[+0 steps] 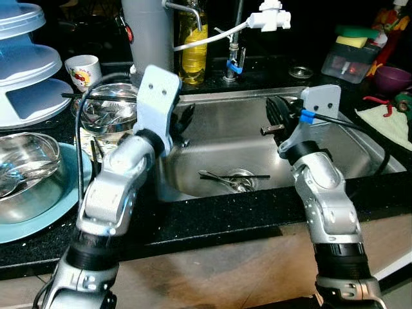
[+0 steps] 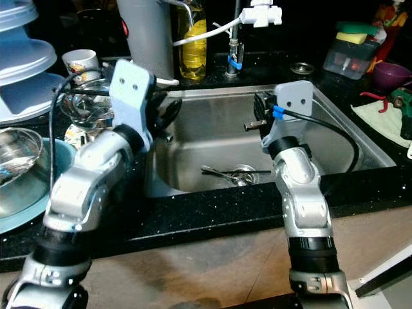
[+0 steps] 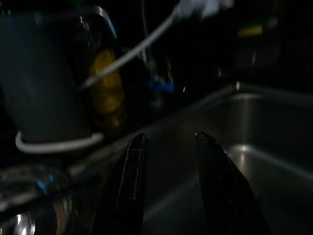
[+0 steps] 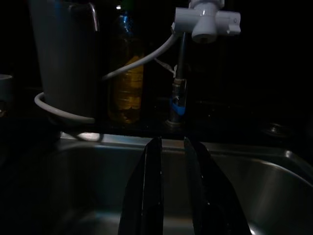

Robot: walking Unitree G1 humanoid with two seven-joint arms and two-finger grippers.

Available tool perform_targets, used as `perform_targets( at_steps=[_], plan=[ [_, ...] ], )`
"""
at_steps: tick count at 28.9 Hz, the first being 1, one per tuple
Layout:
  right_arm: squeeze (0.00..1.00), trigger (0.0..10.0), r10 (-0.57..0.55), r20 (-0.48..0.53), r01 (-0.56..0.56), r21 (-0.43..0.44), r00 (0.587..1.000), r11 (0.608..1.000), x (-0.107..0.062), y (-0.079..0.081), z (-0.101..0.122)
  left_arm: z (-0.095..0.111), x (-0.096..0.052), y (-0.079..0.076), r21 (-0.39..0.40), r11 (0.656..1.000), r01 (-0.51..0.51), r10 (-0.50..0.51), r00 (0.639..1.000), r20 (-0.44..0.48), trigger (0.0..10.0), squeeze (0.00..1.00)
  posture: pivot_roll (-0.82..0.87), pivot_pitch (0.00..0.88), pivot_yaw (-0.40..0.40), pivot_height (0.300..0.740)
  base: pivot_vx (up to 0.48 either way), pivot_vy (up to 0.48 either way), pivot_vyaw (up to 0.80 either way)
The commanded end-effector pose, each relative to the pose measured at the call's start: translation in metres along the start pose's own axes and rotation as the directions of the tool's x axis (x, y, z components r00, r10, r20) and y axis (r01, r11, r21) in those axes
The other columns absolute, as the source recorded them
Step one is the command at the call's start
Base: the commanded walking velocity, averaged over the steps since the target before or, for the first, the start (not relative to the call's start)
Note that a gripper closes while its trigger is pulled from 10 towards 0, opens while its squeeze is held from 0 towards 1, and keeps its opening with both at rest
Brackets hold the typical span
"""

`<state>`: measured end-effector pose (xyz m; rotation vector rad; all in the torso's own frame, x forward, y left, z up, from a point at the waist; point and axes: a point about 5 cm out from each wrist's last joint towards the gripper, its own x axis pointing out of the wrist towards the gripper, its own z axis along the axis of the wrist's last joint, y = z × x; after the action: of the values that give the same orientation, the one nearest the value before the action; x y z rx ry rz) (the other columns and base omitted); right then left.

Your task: Kitchen organization

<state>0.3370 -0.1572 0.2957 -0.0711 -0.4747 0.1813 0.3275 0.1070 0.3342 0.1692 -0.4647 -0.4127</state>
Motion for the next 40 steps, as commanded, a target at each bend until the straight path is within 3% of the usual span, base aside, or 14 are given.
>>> perform_targets(
  at_steps=[1,13,17,20,40],
  plan=[
    [0.00,10.0,0.003,-0.006,-0.003,0.018,1.000,1.000,-0.003,0.000,0.001,0.002,-0.001,0.000,-0.005,1.000,0.024,-0.024,1.000,0.006,10.0,0.00,-0.03,0.136,0.000,0.740,0.000,0.000,0.00],
    [0.00,10.0,0.034,-0.038,-0.032,0.057,0.999,0.998,-0.012,0.013,0.007,0.007,-0.009,-0.012,-0.037,0.997,0.066,-0.066,0.998,0.008,10.0,0.00,-0.03,0.133,-0.003,0.740,0.000,0.000,0.00],
    [0.00,10.0,0.049,-0.056,-0.045,0.065,0.997,0.997,-0.015,0.020,0.004,-0.004,-0.017,-0.006,-0.037,0.999,-0.011,0.010,0.999,-0.040,10.0,0.00,-0.03,0.133,-0.009,0.740,0.000,0.000,0.00],
    [0.00,10.0,0.058,-0.073,-0.053,0.058,0.996,0.997,-0.019,0.027,0.002,-0.010,-0.020,0.001,-0.072,0.989,-0.127,0.123,0.990,-0.065,10.0,0.00,-0.03,0.131,-0.013,0.740,0.000,0.000,0.00],
    [0.00,10.0,0.037,-0.115,-0.026,0.095,0.993,0.995,-0.028,0.032,0.000,-0.016,-0.024,-0.001,-0.081,0.987,-0.136,0.128,0.987,-0.095,10.0,0.00,-0.04,0.128,-0.023,0.740,-0.040,0.000,0.00]
  ],
)
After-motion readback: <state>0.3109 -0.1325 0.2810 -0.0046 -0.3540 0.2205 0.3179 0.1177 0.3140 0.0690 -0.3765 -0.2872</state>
